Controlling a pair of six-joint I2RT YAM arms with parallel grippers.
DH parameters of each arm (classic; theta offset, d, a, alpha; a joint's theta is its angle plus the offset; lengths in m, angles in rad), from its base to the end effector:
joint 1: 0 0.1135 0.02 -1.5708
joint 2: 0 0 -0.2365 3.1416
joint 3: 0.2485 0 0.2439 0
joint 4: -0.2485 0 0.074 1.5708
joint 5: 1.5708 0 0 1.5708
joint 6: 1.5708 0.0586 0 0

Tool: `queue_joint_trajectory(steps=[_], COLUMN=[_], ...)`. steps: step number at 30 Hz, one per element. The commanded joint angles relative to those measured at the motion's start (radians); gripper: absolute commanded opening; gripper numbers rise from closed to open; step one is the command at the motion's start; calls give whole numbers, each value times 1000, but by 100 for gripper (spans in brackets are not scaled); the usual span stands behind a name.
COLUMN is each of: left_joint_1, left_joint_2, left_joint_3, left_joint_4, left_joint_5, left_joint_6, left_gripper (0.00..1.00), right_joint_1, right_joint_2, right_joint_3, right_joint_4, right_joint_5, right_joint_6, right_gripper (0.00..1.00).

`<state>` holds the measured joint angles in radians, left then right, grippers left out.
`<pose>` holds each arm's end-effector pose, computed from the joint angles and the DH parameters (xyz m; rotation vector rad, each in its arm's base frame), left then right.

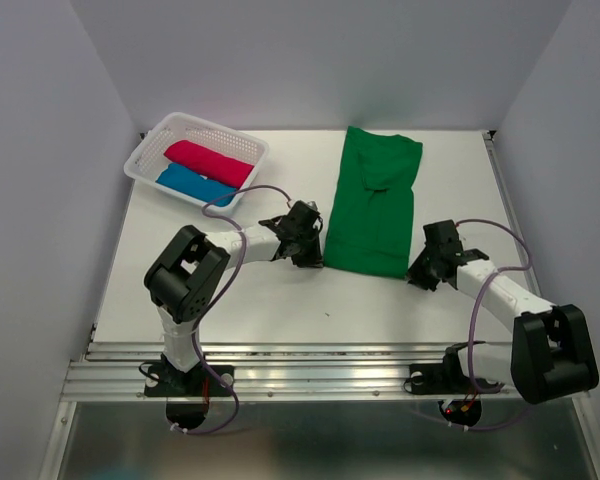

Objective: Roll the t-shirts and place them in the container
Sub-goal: Roll the T-shirt to the center of the board.

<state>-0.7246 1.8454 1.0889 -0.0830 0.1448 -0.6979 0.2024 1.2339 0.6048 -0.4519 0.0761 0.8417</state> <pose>0.2829 -0.2618 0.1243 0.1056 2.5667 -0.7829 0.2268 0.0420 0.1292 0.8629 2.5262 0.2446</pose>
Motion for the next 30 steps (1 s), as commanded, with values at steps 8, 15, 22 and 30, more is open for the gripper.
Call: queue_joint_trajectory(steps=[8,15,22,30], left_joint_1=[4,10,11,11], left_joint_2=[18,28,55,66], left_joint_3=[20,28,31,54], left_joint_4=[-3,8,11,14], left_joint_5=[-21,-11,2,45], left_joint_6=[3,-8,-17,-18], left_gripper=[43,49,42,0], right_joint_1=[-8,-8,-8,-8], right_joint_2=[-31,22,56,27], right_joint_3=[19,24,-3,-36], right_joint_4=[50,58,82,85], right_joint_5=[7,33,16,-22], right_joint_6=[-3,-4,3,5], right_gripper=[37,34,20,1])
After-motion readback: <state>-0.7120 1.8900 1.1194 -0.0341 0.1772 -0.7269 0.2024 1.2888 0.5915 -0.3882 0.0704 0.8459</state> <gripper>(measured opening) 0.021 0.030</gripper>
